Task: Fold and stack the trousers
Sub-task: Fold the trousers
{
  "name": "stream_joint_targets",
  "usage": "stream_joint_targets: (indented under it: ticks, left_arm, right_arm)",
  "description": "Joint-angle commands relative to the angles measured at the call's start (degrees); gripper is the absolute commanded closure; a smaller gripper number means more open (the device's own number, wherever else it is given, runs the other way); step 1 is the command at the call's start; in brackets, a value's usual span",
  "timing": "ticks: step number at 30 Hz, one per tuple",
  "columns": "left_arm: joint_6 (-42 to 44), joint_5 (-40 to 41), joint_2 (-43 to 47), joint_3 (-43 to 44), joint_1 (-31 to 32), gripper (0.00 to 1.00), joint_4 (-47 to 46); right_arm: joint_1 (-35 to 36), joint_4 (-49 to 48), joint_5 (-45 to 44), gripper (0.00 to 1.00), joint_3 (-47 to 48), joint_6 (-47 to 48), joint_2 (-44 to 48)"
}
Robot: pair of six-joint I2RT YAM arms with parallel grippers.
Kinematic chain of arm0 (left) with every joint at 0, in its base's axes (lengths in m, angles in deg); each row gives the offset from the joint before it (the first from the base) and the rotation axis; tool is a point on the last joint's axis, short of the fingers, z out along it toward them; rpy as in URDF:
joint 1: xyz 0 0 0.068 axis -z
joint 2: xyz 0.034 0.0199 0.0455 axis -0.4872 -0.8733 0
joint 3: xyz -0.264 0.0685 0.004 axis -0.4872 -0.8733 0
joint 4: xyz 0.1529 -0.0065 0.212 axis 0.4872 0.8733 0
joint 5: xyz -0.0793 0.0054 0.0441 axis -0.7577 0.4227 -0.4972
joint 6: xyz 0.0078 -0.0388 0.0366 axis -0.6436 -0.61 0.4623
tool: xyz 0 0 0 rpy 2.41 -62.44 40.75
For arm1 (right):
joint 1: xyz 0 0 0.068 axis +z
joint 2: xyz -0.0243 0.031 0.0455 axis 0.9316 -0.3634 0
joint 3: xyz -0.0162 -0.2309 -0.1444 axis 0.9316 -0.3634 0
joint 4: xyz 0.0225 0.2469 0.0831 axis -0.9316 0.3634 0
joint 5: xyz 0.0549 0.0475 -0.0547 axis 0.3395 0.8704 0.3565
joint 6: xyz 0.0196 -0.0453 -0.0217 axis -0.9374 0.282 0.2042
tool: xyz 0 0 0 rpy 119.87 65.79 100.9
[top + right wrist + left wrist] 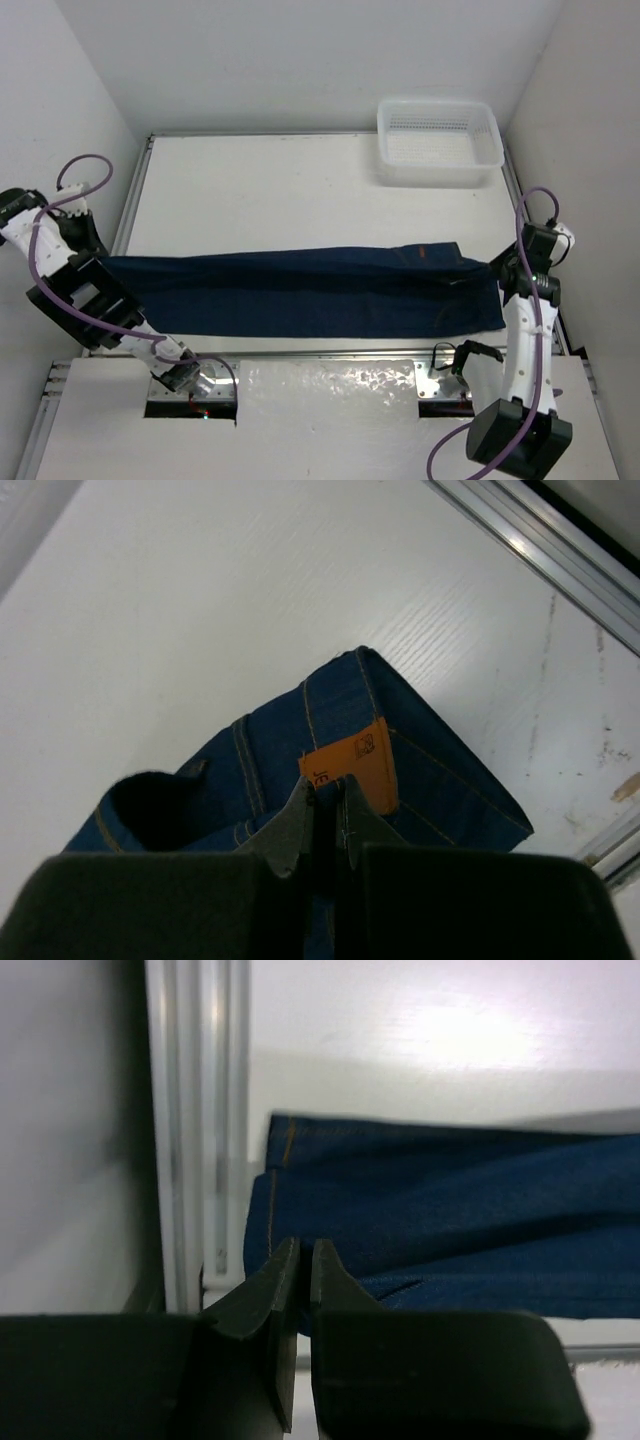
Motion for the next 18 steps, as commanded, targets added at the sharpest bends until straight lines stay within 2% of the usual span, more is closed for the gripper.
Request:
stream_joint_targets:
  ticks: [1, 4, 7, 12, 18]
  left_arm:
    - [7.9, 1.77, 4.74, -1.33, -3.71, 1.0, 0.74]
    - [13.51, 3.09, 8.6, -5.72, -4.59, 1.0, 1.01]
    - [14.94, 3.27, 11.16, -9.6, -5.21, 1.0, 0.4]
    - [15.2, 5.11, 10.29, -10.39, -8.11, 1.0, -1.53]
    - [20.65, 7.83, 10.03, -14.34, -10.13, 1.0, -0.31]
  right_arm:
    - [-0.48, 2.73, -5.62, 1.0, 1.81, -0.37, 2.68]
    - [-0.48, 5.46, -5.89, 1.0, 1.29, -1.6, 4.08]
    - [-0.48, 4.95, -6.23, 1.0, -1.61, -3.88, 6.89]
    - [-0.48, 5.65, -8.87, 1.0, -3.02, -2.4, 8.92]
    - [-0.48, 8.46, -9.4, 1.0, -8.29, -5.2, 11.38]
